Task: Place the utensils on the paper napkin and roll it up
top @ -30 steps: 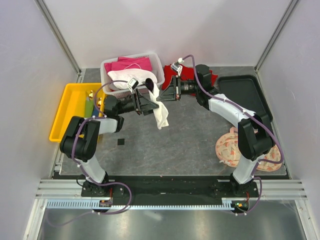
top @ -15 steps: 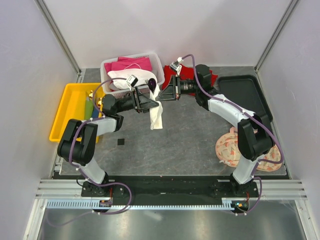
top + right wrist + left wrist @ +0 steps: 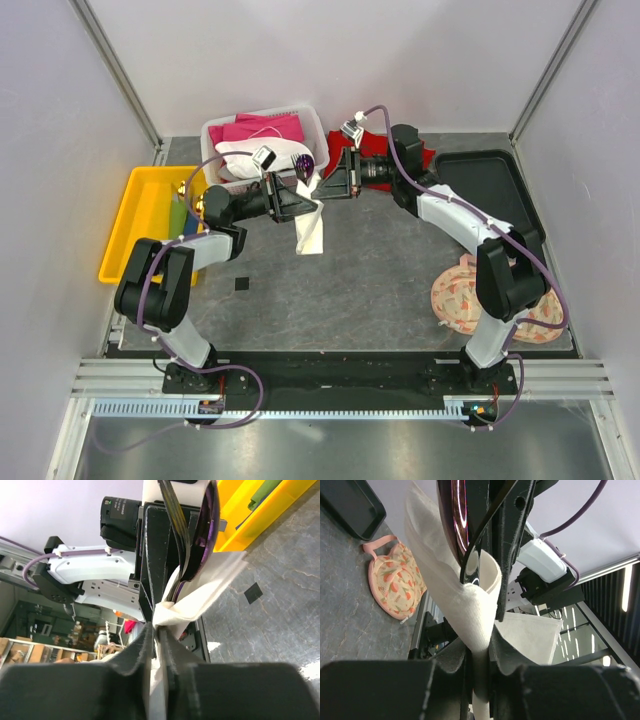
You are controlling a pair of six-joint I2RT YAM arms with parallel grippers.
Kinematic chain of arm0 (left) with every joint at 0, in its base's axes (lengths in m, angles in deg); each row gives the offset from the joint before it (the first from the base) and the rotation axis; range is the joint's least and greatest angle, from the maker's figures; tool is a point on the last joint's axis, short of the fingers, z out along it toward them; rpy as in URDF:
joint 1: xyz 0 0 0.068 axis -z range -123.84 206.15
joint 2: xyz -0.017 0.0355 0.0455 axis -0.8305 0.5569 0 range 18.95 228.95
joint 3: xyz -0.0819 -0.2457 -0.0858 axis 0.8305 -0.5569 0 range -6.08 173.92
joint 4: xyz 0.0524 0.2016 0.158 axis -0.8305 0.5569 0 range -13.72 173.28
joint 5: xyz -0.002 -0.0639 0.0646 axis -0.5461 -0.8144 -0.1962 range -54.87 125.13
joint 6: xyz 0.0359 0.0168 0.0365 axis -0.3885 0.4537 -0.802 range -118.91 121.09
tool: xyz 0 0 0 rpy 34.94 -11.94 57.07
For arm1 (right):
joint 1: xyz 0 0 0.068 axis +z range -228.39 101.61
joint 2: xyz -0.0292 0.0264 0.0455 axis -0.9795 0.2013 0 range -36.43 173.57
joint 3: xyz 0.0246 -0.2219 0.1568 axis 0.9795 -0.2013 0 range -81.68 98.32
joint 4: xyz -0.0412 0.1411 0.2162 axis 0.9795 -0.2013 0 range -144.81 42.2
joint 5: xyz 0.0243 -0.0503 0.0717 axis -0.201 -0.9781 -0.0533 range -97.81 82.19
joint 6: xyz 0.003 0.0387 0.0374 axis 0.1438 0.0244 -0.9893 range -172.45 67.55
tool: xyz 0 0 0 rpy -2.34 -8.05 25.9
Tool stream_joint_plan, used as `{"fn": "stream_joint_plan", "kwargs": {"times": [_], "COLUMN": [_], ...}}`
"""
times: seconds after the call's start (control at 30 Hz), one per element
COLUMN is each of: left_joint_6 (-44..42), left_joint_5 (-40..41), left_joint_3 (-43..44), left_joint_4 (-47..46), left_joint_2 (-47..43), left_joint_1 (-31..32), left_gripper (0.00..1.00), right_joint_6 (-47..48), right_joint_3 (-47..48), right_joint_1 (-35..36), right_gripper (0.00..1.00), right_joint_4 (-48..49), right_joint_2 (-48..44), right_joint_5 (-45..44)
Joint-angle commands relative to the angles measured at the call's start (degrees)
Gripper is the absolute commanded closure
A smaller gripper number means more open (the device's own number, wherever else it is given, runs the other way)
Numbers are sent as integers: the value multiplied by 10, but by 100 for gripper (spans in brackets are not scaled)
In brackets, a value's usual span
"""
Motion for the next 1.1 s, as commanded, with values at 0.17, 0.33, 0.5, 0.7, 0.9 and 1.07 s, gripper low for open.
{"fn": "stream_joint_plan", "kwargs": {"times": [0.17, 0.33, 0.5, 0.7, 0.9, 1.07], "left_joint_6": [-47, -247, -360, -464, -494, -458], "left_joint_5": [-17, -19, 67, 214, 253, 250], "left_joint_3": [20, 33, 64, 142, 200, 183], "left_joint_4": [-165, 148, 339, 574, 643, 616], "left_joint_2": [-9, -45, -59, -80, -87, -104], "left_joint_1": [-16, -26, -53, -60, -55, -54], "left_gripper": [98, 98, 98, 98, 98, 98], "right_joint_6": [84, 197, 247, 243, 265, 272], "right_joint_3": [57, 107, 90, 63, 94, 97], "right_joint_1": [-26, -37, -34, 12, 74, 104], "right_gripper": [29, 8, 8, 16, 21, 28], "right_joint_4": [-118, -311, -369, -344, -354, -347], "right_joint_2": [-30, -35, -61, -97, -85, -72], "right_joint_5": [-11, -100, -212, -311, -396, -430]}}
